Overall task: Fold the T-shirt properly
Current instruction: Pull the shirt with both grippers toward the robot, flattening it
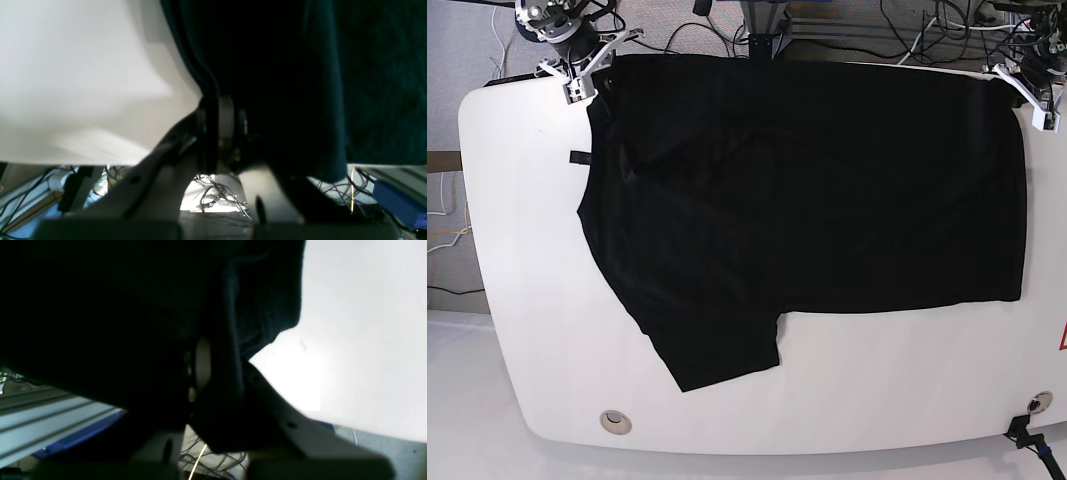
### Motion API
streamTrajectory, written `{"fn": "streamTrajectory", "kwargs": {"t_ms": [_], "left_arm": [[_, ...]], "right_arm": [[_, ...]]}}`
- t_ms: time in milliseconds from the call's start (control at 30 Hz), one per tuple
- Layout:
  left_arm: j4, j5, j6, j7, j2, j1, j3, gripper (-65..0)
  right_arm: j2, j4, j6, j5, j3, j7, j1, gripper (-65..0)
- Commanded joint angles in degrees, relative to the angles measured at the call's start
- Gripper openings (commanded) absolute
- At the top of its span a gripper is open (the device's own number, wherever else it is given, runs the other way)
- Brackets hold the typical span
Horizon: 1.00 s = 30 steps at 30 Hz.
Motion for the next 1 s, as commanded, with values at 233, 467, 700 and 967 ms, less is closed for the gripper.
{"fn": "streamTrajectory", "kwargs": {"t_ms": [233, 467, 700, 967], "left_arm": [[0.1, 0.8, -0.1, 3.0, -1.0, 0.8, 0.0, -56.2], [0.1, 0.6, -0.1, 3.0, -2.1, 0.7, -5.4, -30.1], [6.2, 0.7, -0.1, 3.0, 0.6, -5.4, -14.5, -30.1], [6.9, 1.0, 0.1, 4.0, 1.7, -19.7, -14.1, -29.9]], "right_arm": [[0.4, 0.1, -0.6, -1.6, 0.3, -3.0, -0.4, -52.9], [0.5, 4.3, -0.3, -1.6, 0.3, -3.0, 0.4, -32.4], [0.5, 8.4, -0.4, -1.6, 0.3, -3.0, 3.0, -32.2], [0.7, 8.3, -0.2, -2.1, 0.2, -6.4, 13.9, -32.1]]}}
